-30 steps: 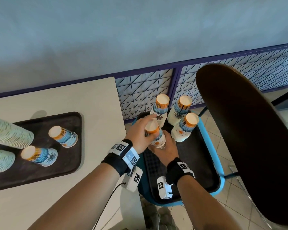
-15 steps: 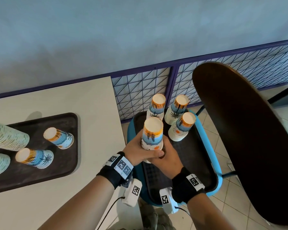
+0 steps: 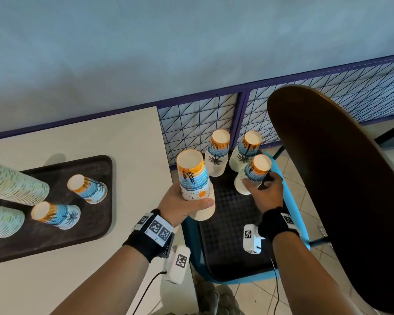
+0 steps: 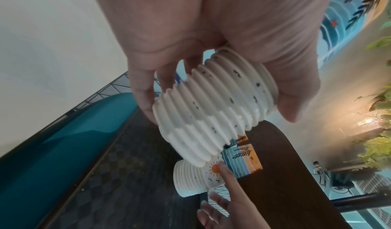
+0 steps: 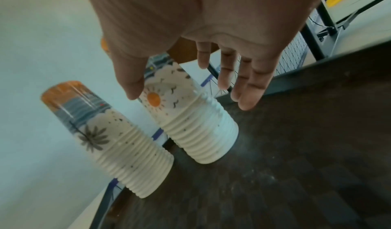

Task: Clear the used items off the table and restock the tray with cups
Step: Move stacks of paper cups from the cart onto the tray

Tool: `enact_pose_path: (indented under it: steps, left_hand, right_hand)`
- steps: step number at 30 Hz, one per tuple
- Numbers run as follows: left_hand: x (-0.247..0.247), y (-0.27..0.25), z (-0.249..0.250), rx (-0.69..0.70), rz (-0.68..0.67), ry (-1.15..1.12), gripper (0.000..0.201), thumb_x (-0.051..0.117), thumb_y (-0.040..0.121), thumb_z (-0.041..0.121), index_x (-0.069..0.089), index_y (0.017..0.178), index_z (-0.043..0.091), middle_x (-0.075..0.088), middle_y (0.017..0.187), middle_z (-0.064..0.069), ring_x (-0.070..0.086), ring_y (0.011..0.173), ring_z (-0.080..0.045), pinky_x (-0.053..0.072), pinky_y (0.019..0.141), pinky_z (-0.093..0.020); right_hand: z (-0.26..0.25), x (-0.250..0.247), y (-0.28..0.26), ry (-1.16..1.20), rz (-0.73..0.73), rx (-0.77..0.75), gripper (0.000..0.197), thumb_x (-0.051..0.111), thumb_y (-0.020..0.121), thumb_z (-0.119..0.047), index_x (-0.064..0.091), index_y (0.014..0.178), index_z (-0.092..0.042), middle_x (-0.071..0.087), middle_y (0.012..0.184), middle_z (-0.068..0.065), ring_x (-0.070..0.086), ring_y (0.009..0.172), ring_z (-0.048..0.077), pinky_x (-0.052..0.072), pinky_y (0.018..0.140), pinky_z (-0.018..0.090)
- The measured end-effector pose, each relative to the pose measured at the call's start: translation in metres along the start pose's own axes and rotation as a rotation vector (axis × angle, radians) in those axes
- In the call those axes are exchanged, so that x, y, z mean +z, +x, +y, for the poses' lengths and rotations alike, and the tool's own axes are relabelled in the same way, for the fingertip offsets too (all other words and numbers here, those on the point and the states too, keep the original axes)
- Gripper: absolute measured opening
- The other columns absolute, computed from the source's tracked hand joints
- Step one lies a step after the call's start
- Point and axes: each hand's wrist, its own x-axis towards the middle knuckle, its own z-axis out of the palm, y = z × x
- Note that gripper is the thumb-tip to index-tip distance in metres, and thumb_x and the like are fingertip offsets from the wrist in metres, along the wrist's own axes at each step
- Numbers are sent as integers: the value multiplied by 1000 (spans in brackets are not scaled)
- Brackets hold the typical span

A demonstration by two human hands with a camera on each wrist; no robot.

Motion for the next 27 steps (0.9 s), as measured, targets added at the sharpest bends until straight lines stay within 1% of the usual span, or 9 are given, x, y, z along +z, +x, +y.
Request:
enact_pose_path:
  steps: [2, 5, 10, 14, 16, 19, 23, 25, 27]
  left_hand:
    - [1, -3, -1, 1, 10, -12, 53, 91, 73, 8, 68, 117, 27, 80, 108, 13, 75, 104, -7, 59, 84, -21]
    - [0, -5, -3, -6, 25, -29, 61, 93, 63, 22, 68, 120, 26, 80, 114, 9, 74, 108, -11, 59, 89, -26]
    - [-3, -7, -5, 3, 19, -17, 52, 88, 75, 5, 67, 116, 29, 80, 108, 16, 75, 104, -6, 59, 90, -26]
    - [-6, -11, -5, 19, 38, -52, 70, 98, 61, 27, 66, 124, 25, 79, 117, 8, 74, 110, -13, 59, 98, -35]
    - [-8, -13, -7, 13, 44, -61, 76, 94, 58, 35, 66, 127, 24, 78, 120, 5, 72, 114, -16, 59, 99, -39]
    - [-16, -24, -9, 9, 50, -61, 76, 93, 59, 35, 65, 128, 23, 78, 120, 4, 72, 114, -17, 58, 101, -42]
    - [-37, -47, -15, 0, 98, -73, 74, 93, 60, 33, 66, 127, 20, 78, 120, 2, 73, 114, -18, 58, 100, -42]
    - [-54, -62, -19, -1, 129, -91, 72, 93, 61, 32, 66, 127, 20, 78, 120, 1, 73, 114, -18, 59, 100, -41]
    - [-74, -78, -26, 8, 168, -116, 68, 93, 62, 27, 66, 125, 18, 78, 119, 0, 73, 114, -20, 60, 97, -39]
  right_hand:
    - [2, 10, 12, 5, -11, -31, 107, 90, 63, -55, 32, 149, -32, 45, 150, 3, 46, 138, 25, 41, 115, 52]
    - [1, 22, 17, 5, -8, -75, 102, 91, 65, -48, 36, 148, -31, 51, 150, 1, 47, 140, 27, 39, 117, 51]
    - [5, 29, 12, -53, 26, -67, 90, 87, 77, -36, 37, 151, -25, 55, 148, 4, 51, 138, 29, 39, 117, 45]
    - [9, 29, 6, -152, 40, -99, 92, 89, 69, -34, 39, 146, -29, 56, 139, 6, 54, 130, 29, 44, 112, 48]
    - [10, 28, -1, -193, 31, -102, 92, 89, 69, -31, 39, 146, -27, 53, 134, 10, 54, 126, 30, 46, 110, 47]
    - [13, 27, -18, -204, 10, -113, 90, 89, 69, -29, 42, 145, -25, 53, 131, 12, 56, 121, 31, 47, 105, 44]
    - [18, 32, -53, -134, -37, -171, 80, 90, 67, -30, 50, 137, -25, 63, 127, 7, 62, 117, 28, 49, 102, 39]
    - [11, 41, -76, -70, -88, -197, 71, 90, 71, -23, 53, 132, -26, 66, 124, 3, 64, 114, 23, 49, 102, 38]
    - [-4, 53, -102, 4, -162, -208, 63, 88, 76, -13, 54, 127, -25, 67, 120, -1, 64, 108, 17, 46, 99, 31]
